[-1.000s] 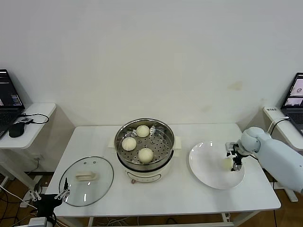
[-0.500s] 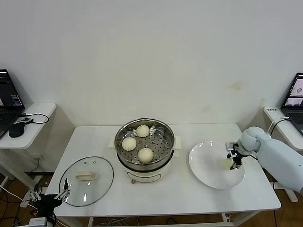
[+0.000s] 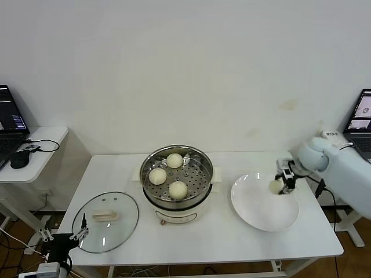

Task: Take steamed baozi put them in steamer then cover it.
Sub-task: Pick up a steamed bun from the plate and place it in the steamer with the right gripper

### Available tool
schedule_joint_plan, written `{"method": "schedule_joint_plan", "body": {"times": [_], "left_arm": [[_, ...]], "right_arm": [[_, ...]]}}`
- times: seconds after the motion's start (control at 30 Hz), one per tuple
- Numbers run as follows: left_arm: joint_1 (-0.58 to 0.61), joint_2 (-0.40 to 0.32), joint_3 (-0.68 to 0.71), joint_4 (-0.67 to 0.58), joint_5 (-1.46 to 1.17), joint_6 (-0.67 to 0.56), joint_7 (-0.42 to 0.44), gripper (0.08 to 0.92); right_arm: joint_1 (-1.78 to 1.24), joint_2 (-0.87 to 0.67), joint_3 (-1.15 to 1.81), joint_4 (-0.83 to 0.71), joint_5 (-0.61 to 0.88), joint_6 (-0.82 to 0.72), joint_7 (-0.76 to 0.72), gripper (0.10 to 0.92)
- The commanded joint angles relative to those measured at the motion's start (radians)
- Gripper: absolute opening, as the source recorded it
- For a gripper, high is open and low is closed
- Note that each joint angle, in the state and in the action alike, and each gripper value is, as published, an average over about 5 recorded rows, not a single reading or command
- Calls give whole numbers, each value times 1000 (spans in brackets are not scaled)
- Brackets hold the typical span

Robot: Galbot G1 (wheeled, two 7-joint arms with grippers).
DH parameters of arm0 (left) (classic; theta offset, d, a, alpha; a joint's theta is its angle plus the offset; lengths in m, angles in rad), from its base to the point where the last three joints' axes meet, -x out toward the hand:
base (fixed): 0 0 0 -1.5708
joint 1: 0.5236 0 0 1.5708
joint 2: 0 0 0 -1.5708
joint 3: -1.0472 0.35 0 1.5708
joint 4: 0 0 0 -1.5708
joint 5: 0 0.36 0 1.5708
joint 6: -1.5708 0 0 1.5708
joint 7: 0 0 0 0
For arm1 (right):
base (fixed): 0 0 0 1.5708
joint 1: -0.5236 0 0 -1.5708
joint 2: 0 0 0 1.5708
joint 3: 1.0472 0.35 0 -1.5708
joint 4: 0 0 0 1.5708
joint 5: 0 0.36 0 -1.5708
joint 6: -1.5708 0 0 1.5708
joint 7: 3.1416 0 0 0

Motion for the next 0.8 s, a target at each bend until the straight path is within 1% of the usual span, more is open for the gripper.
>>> {"method": "schedule_joint_plan", "body": {"times": [0.03, 0.23, 0.47, 0.67, 0.8], "left_arm": [[-2, 2, 3, 0, -3, 0, 0, 823], [-8, -3, 5, -4, -8, 1, 0, 823], [-11, -14, 7, -6, -8, 1, -1, 823], [-9, -17, 2, -8, -13, 1, -1, 823], [-9, -19, -4, -7, -19, 1, -1, 823]], "right_arm": [[522, 91, -320, 175, 348, -153, 39, 587], [593, 274, -379, 136, 474, -238, 116, 594], [514, 479, -387, 81, 594, -314, 221, 595], [412, 596, -400, 16, 581, -335, 259, 598], [344, 623, -398, -30, 516, -337, 249, 599]]}}
